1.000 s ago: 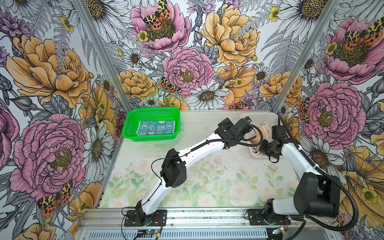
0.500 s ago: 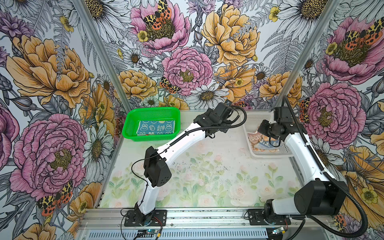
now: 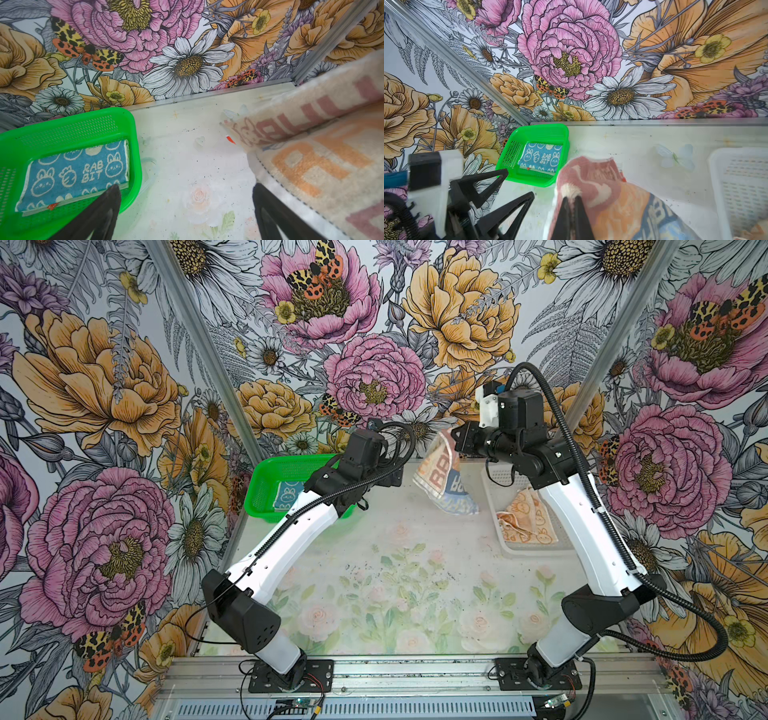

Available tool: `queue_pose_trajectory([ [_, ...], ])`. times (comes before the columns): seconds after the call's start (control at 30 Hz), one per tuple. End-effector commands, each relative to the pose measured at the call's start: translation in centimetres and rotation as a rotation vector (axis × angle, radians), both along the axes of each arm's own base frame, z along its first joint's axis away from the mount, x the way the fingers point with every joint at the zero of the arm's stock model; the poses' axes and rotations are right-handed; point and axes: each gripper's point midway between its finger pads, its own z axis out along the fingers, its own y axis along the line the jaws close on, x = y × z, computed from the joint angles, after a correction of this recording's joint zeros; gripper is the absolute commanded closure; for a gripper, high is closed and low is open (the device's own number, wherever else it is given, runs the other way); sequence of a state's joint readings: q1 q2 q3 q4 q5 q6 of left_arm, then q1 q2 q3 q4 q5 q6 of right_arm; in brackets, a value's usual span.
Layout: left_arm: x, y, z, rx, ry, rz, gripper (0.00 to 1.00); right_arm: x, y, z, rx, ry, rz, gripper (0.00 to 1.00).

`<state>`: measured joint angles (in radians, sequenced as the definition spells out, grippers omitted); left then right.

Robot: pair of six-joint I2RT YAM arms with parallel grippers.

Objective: Fold and stack the towels
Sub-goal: 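Lift the cream towel with the right gripper and drop it on the table center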

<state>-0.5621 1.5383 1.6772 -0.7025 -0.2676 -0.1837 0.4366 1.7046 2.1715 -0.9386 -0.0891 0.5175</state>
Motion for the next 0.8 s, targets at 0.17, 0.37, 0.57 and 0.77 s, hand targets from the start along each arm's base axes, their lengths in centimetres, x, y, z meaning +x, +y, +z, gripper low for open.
queue_pose_trajectory([
  [0.17,-0.6,2.1,-4.2,-0.076,0.094,0.029,0.01,5.3,1.6,-17.2,-0.148,0.365,0.011,0.59],
  [0.37,-1.4,1.7,-8.3,-0.11,0.193,0.008,0.01,4.5,1.1,-22.6,-0.233,0.465,0.017,0.3],
  [0.57,-1.5,2.1,-11.1,-0.15,0.264,0.013,0.01,1.3,1.4,-26.9,-0.257,0.543,0.049,0.24],
  [0.77,-1.0,2.8,-11.6,-0.215,0.289,0.026,0.01,-0.8,2.0,-31.5,-0.202,0.637,0.07,0.24],
])
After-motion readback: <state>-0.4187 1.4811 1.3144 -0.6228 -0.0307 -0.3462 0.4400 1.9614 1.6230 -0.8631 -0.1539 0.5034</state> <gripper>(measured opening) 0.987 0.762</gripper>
